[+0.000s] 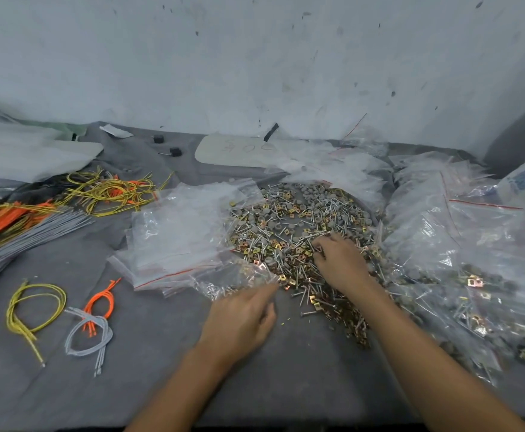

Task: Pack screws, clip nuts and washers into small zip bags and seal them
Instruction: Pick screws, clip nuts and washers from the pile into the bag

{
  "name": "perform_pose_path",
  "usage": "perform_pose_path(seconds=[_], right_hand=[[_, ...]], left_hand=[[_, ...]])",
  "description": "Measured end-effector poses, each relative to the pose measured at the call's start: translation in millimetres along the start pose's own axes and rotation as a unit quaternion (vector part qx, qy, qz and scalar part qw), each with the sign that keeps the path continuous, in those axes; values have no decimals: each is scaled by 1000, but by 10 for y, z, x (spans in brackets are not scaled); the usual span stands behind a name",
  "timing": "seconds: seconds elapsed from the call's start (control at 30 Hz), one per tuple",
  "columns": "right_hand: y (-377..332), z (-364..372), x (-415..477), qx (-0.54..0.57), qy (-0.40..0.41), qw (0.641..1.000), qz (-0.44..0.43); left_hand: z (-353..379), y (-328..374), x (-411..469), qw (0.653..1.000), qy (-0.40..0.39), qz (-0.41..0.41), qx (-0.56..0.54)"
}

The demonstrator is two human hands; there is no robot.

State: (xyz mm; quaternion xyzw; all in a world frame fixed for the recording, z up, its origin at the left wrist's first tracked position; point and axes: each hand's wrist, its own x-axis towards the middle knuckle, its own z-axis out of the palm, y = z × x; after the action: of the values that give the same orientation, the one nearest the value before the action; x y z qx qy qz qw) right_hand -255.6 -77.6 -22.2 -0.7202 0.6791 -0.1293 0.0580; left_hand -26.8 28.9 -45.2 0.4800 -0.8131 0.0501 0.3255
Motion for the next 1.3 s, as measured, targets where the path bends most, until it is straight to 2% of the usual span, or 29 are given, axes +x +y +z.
perform_pose_path(seconds=[0.23,0.47,0.57,0.9,1.1,1.3], right_hand=[[9,15,-9,4,24,1000,-11],[-15,-19,3,18,44,999,-25],[-39,-47,22,23,45,998,-28],[-167,-89,327,26,51,998,-30],[-459,-7,797,103,-20,993,-56],[-849,99,1199,130,-36,986,-102]], left_hand=[[-6,23,-37,999,0,18,-41],[-49,24,10,990,23,-133,-33],[-52,32,25,986,14,-165,-37],[-52,-2,48,982,-6,-183,-48],[-45,-36,62,984,8,-172,-39],[-38,-50,44,986,4,-162,-33]])
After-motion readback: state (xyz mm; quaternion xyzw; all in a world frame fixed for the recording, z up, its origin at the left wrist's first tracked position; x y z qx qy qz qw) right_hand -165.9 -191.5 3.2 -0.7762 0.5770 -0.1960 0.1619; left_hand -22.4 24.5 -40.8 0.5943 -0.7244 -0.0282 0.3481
